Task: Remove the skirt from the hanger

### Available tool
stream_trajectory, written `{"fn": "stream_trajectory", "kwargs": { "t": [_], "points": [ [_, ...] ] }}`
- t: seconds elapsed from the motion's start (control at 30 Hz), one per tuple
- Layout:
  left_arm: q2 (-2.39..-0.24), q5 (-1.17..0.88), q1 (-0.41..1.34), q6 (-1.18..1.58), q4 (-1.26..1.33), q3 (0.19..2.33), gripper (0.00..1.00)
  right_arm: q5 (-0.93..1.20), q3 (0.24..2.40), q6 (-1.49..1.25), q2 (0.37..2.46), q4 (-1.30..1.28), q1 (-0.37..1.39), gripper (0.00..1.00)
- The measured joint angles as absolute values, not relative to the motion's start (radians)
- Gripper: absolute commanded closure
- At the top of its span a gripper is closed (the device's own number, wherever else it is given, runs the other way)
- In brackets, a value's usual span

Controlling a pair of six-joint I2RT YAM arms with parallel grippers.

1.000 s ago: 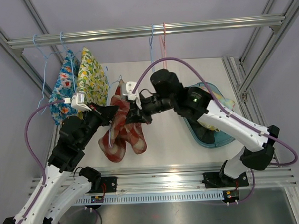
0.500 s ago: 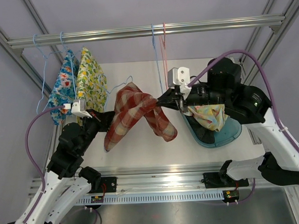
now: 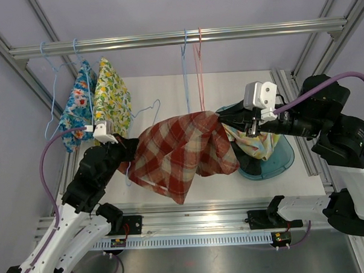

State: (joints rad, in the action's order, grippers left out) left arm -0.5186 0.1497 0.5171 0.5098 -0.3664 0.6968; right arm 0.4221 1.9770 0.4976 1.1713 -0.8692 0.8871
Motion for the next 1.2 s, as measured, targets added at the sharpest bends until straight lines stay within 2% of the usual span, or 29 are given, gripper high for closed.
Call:
{"fn": "stream_trajectory", "kwargs": {
  "t": [0.4,0.6,0.83,1.2],
  "points": [
    [-0.587,0.184,0.517,0.448,-0.367,0.638,1.00,0.355,1.994,0.523,1.138,-0.888,0.881,1.00],
    [-0.619,0.165,0.517,0.431,-0.373,0.713,1.00,0.344,1.871,0.533,1.095,-0.892,0.881,1.00],
    [-0.622,0.086,0.517,0.424,-0.345,0.861,1.00,0.299,1.754,0.566,1.146,-0.863,0.879,1.00],
    [-0.633,0.031,0.517,0.446,-0.352,0.910,1.00,0.322,1.518,0.653,1.185,-0.711,0.878,1.00]
  ]
}}
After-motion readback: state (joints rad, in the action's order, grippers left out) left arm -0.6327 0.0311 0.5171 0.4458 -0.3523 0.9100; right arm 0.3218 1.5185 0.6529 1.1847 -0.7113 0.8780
